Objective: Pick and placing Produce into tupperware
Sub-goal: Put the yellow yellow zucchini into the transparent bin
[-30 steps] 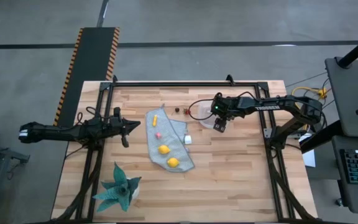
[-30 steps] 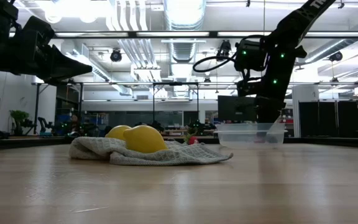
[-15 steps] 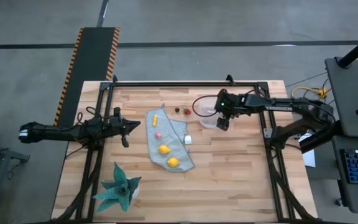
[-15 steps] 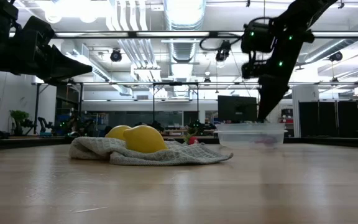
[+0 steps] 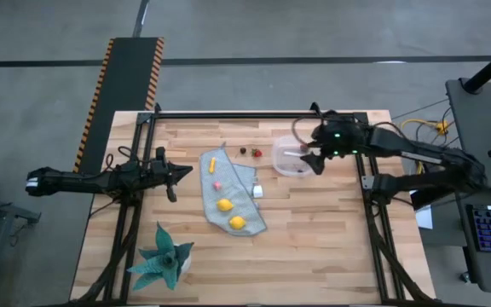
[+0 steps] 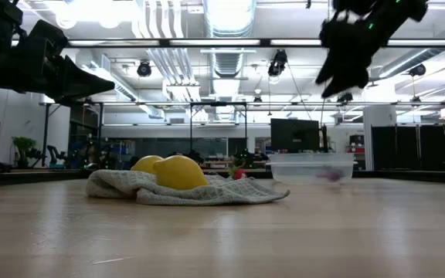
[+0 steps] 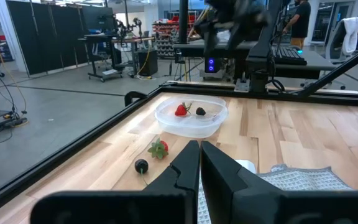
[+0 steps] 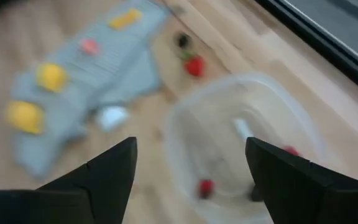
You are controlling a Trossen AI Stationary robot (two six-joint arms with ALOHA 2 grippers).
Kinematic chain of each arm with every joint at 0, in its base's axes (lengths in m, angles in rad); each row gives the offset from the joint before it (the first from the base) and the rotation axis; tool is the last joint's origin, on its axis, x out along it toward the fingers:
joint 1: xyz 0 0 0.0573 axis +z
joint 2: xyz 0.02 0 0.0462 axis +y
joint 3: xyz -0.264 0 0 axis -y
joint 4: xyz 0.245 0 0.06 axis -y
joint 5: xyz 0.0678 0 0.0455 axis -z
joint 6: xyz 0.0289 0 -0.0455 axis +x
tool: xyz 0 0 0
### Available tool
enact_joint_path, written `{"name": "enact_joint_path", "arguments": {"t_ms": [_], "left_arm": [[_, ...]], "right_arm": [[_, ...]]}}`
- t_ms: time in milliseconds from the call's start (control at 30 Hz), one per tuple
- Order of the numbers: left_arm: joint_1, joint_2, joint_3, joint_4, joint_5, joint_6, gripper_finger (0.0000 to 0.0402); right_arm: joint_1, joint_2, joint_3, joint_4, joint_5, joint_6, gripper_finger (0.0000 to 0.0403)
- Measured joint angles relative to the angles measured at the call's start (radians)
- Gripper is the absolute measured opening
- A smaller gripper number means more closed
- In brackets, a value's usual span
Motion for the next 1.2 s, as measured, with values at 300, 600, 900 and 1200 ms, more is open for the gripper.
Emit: {"name": "enact_joint_path", "arguments": {"t_ms": [300,600,900,1200], "left_arm": [[0.000,0.000,0.000,0.000,0.000,0.000,0.0000],[0.000,0.000,0.000,0.000,0.000,0.000,0.0000],[0.000,0.000,0.000,0.001,0.000,0.000,0.0000],[0.000,0.000,0.000,0.001,0.000,-0.001,0.0000]], "right_arm": [[0.133,-0.186,0.000,0.009,-0.035,-0.012,0.0294],[0.244,-0.245,-0.079,0.009,-0.039,0.019,0.0291],[0.303,-0.182,-0.373,0.799,-0.107,-0.033,0.0257],[0.426,-0.312,-0.477,0.907,-0.025,-0.232,0.0209]]}}
